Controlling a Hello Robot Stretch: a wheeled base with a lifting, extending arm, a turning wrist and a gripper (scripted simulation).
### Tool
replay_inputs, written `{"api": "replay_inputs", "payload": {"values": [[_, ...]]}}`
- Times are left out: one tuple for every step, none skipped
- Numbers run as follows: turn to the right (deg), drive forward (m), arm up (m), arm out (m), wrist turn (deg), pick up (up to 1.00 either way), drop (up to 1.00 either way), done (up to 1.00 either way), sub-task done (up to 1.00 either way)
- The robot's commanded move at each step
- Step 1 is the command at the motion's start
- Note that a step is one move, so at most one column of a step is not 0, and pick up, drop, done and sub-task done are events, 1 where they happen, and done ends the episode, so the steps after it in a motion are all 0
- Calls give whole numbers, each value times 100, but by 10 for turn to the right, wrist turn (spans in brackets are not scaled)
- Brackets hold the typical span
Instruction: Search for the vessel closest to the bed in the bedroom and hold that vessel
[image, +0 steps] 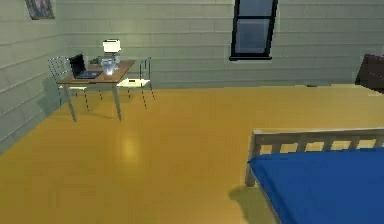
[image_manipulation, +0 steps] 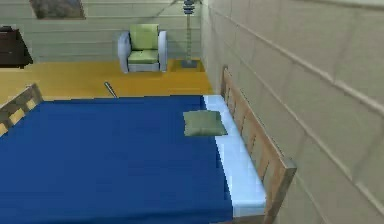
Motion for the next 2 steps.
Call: {"api": "replay_inputs", "payload": {"values": [[0, 100, 0, 0, 0, 0, 0, 0, 0], [-30, 0, 0, 0, 0, 0, 0, 0, 0]]}}
